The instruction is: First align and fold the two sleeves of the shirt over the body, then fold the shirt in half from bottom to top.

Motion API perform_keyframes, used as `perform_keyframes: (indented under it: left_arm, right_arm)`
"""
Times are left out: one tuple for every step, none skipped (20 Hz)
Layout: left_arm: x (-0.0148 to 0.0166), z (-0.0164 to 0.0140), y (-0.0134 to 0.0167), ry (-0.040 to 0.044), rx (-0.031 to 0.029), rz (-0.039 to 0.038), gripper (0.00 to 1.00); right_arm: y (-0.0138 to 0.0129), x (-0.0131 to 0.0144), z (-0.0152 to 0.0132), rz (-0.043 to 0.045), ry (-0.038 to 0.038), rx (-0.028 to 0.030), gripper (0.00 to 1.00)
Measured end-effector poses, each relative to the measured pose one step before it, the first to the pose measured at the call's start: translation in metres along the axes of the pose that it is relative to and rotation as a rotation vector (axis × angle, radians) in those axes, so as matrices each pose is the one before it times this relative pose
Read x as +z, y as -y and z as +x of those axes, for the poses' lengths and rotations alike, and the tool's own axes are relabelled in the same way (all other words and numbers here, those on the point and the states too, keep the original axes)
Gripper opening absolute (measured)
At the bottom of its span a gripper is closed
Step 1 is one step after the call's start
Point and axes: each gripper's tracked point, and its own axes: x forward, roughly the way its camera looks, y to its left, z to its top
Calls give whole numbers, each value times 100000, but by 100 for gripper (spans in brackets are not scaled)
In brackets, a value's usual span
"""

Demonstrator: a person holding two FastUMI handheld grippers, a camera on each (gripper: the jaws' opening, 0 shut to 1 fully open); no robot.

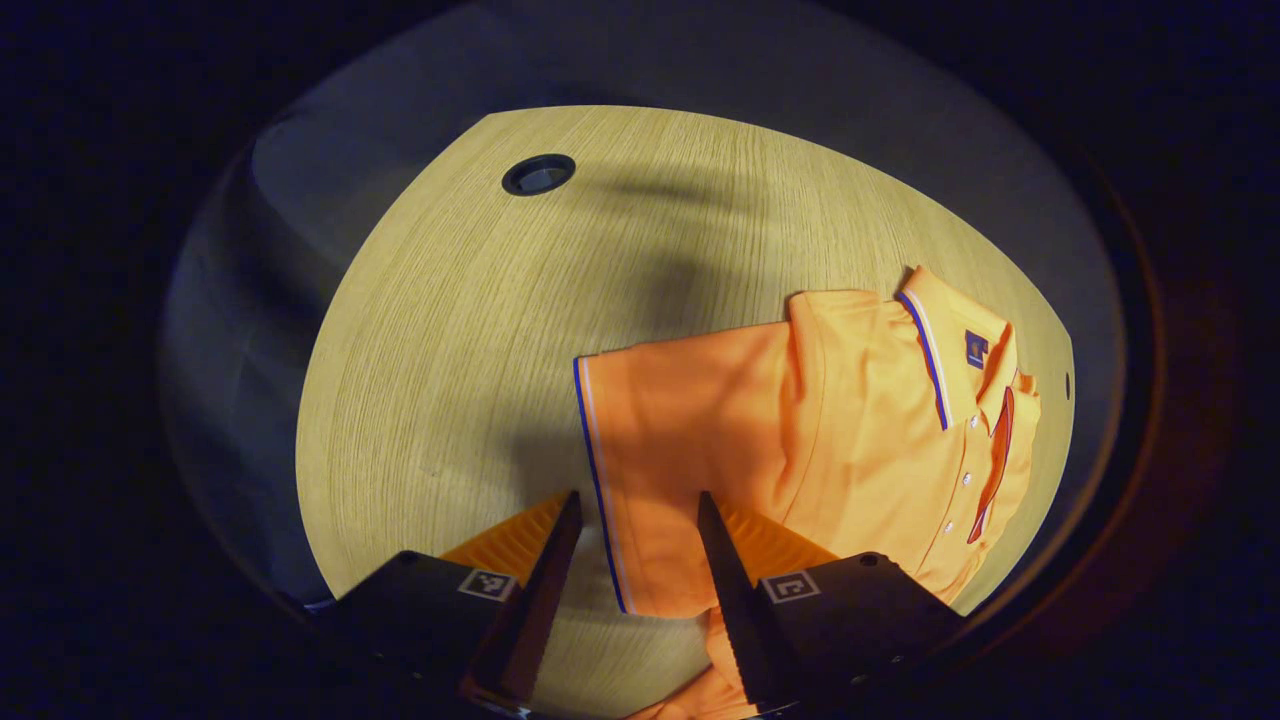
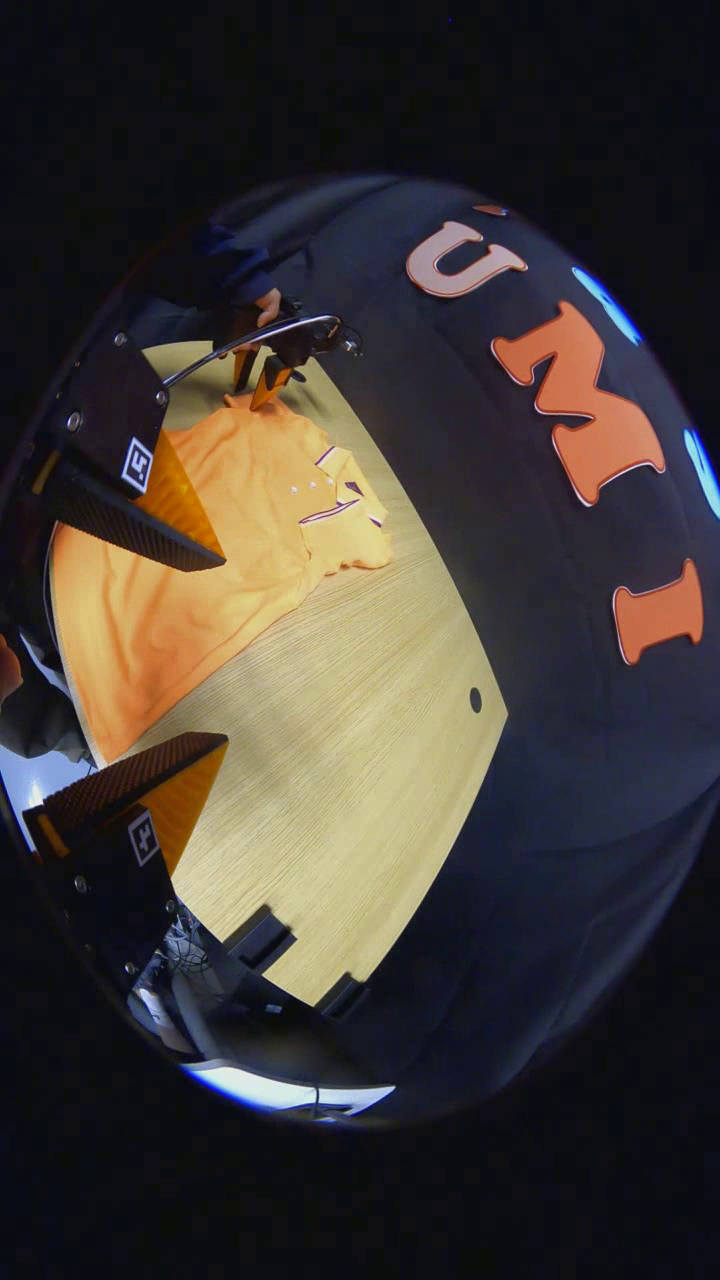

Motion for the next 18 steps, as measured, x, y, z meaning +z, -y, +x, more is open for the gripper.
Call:
perform_keyframes:
  left_arm:
    - [-61,-36,78,982,-559,1865,66]
    - [489,105,165,2758,-1558,440,67]
    - [-15,-58,263,411,-225,293,46]
    - [65,-33,-33,1376,-213,1736,24]
    - [211,140,348,1586,-2201,1018,25]
    - [282,-41,112,707,12,-274,24]
    - [-283,-320,127,1497,-380,1934,6]
    - [-231,161,181,-225,-1271,602,6]
    - [-55,-261,474,-297,-3172,38,6]
    - [45,-451,305,255,-1429,-558,6]
    - [190,-131,58,1806,-464,269,6]
    - [454,-395,152,1952,-25,487,5]
    - [396,-501,71,1735,450,731,6]
    - [428,-457,507,1919,-717,1072,6]
    - [407,-609,636,1870,-1061,1441,6]
    - [383,-417,603,1403,-456,1644,6]
    - [323,-457,663,1301,-458,1401,6]
    - [411,-374,710,1152,-672,1625,6]
  right_arm:
    - [19,-165,122,162,-350,276,99]
    - [-72,-118,47,72,-241,471,99]
    - [-35,24,128,236,-69,278,99]
    - [-122,-55,-6,79,47,540,99]
    - [57,-19,72,-88,-167,309,99]
    - [173,-138,-121,-331,-232,234,99]
    - [93,-58,-59,-295,-276,57,99]
    - [181,-50,-76,-38,39,-220,99]
    - [159,172,-127,260,257,394,99]
    - [280,6,-118,452,221,-100,99]
    - [269,20,-91,453,396,-131,99]
    - [290,-83,-82,733,-78,-334,99]
    - [207,-7,-49,865,-91,63,99]
    - [166,-15,-38,724,68,264,99]
    - [216,-9,-53,379,6,-150,99]
    - [162,-90,22,-102,-110,-24,99]
    - [214,-124,23,-119,-397,-376,99]
    - [45,-52,9,-31,-294,193,99]
